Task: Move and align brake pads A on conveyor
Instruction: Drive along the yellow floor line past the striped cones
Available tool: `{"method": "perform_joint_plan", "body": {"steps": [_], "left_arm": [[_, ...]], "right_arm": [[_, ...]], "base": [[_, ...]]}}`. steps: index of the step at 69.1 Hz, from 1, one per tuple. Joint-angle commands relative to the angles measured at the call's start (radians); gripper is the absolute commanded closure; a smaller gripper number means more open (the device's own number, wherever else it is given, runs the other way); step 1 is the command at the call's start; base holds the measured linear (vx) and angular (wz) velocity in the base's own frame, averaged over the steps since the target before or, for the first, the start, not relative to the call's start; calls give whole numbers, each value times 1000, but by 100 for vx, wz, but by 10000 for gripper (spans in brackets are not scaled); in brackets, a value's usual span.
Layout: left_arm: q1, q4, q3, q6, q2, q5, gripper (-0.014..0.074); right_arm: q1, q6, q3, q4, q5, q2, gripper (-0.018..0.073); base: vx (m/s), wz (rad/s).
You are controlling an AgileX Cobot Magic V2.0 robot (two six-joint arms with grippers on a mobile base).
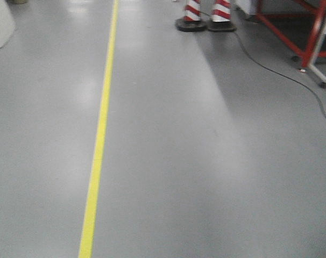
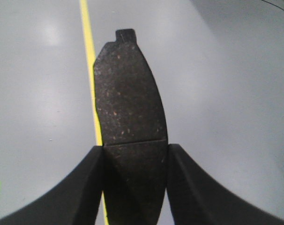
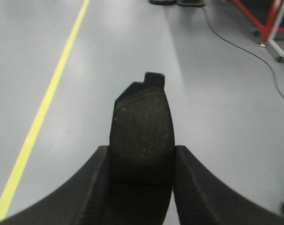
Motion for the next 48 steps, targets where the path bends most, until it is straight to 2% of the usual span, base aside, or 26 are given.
{"method": "perform_joint_plan", "body": {"steps": [1, 22, 48], "left_arm": [[-7, -7, -30, -4, 5, -90, 496], [-7, -7, -30, -4, 5, -90, 496], [-7, -7, -30, -4, 5, -90, 496]], "right_arm": [[-5, -1, -31, 7, -90, 5, 480], [-5, -1, -31, 7, -90, 5, 480], [-5, -1, -31, 7, -90, 5, 480]], "base": [[22, 61], [26, 46], [35, 13]]}}
